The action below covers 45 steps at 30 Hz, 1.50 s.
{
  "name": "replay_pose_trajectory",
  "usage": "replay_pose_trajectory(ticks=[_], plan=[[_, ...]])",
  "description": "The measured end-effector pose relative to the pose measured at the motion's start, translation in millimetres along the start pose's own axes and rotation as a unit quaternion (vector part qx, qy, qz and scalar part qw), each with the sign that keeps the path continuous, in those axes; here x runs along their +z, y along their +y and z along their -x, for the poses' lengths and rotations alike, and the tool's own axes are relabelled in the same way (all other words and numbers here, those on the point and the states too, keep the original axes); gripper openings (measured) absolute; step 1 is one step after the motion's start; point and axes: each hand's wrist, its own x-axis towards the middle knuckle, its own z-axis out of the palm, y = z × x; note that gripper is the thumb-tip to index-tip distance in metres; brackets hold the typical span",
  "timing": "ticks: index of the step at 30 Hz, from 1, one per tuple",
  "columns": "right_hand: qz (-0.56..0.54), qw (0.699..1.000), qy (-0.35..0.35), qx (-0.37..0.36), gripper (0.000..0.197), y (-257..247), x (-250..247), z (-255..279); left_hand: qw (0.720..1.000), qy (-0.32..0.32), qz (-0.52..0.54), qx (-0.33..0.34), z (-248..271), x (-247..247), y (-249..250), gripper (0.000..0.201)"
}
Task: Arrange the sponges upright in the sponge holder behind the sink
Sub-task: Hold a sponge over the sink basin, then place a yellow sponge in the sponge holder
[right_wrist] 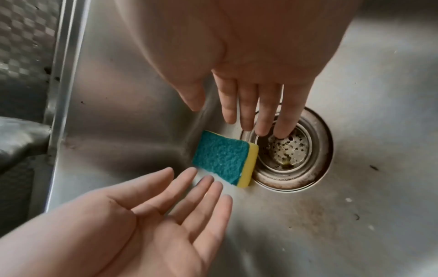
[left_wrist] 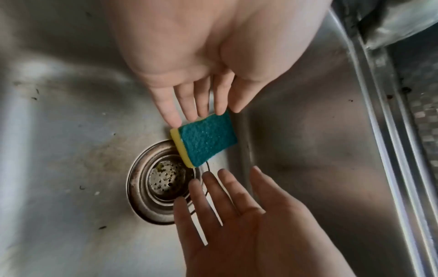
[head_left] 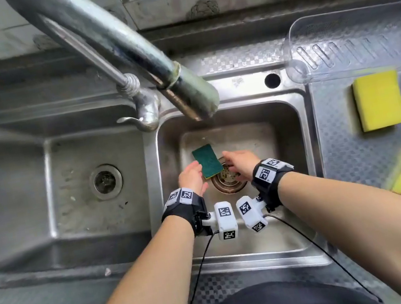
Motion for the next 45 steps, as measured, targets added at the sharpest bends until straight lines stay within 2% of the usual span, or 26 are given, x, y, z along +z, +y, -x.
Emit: replay_pose_trajectory(ticks=[2,5,9,11,13,15,18,20,23,25,30,32,34,37,41,45], plan=[[0.008,1.0,-0.007,-0.005,0.055,-2,1,0,1.0,0.012,0.004,-0.005,-2,2,2,0.043],[-0.007,1.0,-0.023,0.002,0.053,-3,3,0,1.0,-0.008,0.013,-0.013,-2,4,-1,0.051],[-0.03,0.999,-0.012,0.004,0.039,-5,5,0,1.0,-0.012,0.016,-0.022,1,5,-2,0.06],[-0.055,0.998,-0.005,0.002,0.03,-7,3,4,0.999,-0.017,0.018,-0.031,4,3,1,0.052],[-0.071,0.997,-0.004,0.002,0.024,-10,-2,11,0.999,-0.031,0.012,-0.038,10,4,4,0.035],[-0.076,0.997,-0.003,-0.009,0.015,-12,-7,19,0.998,-0.044,0.014,-0.044,16,4,7,0.042],[-0.069,0.997,0.009,-0.037,0.019,-14,-16,31,0.998,-0.048,0.003,-0.032,29,8,14,0.051],[-0.057,0.996,0.021,-0.065,0.021,-17,-22,46,0.999,-0.047,-0.004,-0.011,40,11,22,0.049],[-0.035,0.99,0.062,-0.12,0.017,-19,-32,65,0.998,-0.038,-0.019,0.038,58,18,36,0.03],[-0.033,0.984,0.08,-0.159,0.017,-21,-39,81,0.995,-0.045,-0.031,0.079,74,25,41,0.027],[-0.107,0.966,0.107,-0.209,0.005,-30,-62,117,0.983,-0.069,-0.026,0.167,103,40,51,0.013],[-0.144,0.96,0.103,-0.218,0.009,-35,-76,133,0.976,-0.085,-0.028,0.2,118,48,57,0.022],[-0.171,0.954,0.101,-0.223,0.015,-40,-91,144,0.969,-0.095,-0.028,0.227,124,57,61,0.042],[-0.23,0.938,0.095,-0.24,0.014,-47,-111,155,0.963,-0.121,-0.013,0.242,140,70,69,0.059],[-0.294,0.912,0.108,-0.265,0.012,-59,-138,164,0.954,-0.157,0.05,0.251,173,94,84,0.029],[-0.328,0.894,0.143,-0.268,0.013,-71,-162,165,0.939,-0.133,0.02,0.317,182,118,91,0.021]])
